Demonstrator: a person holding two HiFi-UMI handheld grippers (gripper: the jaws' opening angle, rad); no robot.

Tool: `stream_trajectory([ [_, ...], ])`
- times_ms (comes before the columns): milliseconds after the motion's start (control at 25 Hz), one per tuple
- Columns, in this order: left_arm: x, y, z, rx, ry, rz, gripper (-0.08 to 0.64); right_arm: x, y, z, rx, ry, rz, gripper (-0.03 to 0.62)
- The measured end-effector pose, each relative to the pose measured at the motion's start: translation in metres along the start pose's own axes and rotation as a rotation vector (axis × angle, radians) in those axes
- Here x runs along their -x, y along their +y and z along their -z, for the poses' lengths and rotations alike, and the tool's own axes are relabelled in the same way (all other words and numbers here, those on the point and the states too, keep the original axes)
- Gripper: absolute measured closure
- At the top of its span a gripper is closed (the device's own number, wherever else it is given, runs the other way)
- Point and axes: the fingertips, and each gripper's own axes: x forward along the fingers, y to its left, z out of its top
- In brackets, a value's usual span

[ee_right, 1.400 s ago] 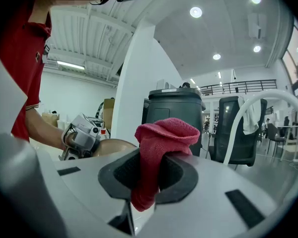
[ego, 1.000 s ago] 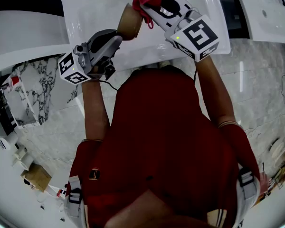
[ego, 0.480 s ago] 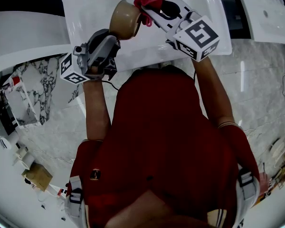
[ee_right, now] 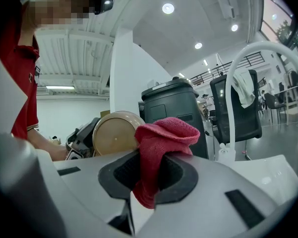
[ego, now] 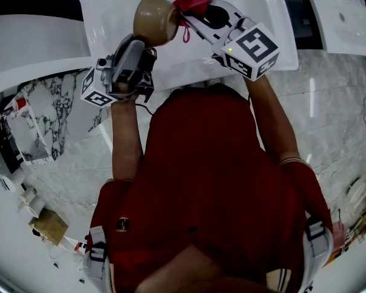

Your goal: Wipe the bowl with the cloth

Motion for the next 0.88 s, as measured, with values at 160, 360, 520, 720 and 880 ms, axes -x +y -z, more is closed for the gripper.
stream_trajectory([
  [160, 0.001, 0.004, -0.007, 0.007, -0.052, -0.024, 0.538, -0.002, 0.007, 0.005, -0.004, 0.01, -0.016, 0.538],
  [360, 0.003, 0.011, -0.011, 0.004, -0.098, -0.074, 0.539, -0.004, 0.018, 0.014, -0.006, 0.028, -0.035, 0.537],
  [520, 0.005, 0.015, -0.012, 0.007, -0.139, -0.117, 0.538, -0.004, 0.027, 0.019, -0.008, 0.039, -0.052, 0.537],
  [720, 0.007, 0.019, -0.014, 0.011, -0.185, -0.17, 0.538, -0.006, 0.04, 0.023, -0.009, 0.046, -0.075, 0.537],
  [880, 0.012, 0.026, -0.013, -0.004, -0.194, -0.228, 0.538, -0.008, 0.05, 0.023, -0.005, 0.049, -0.095, 0.538],
])
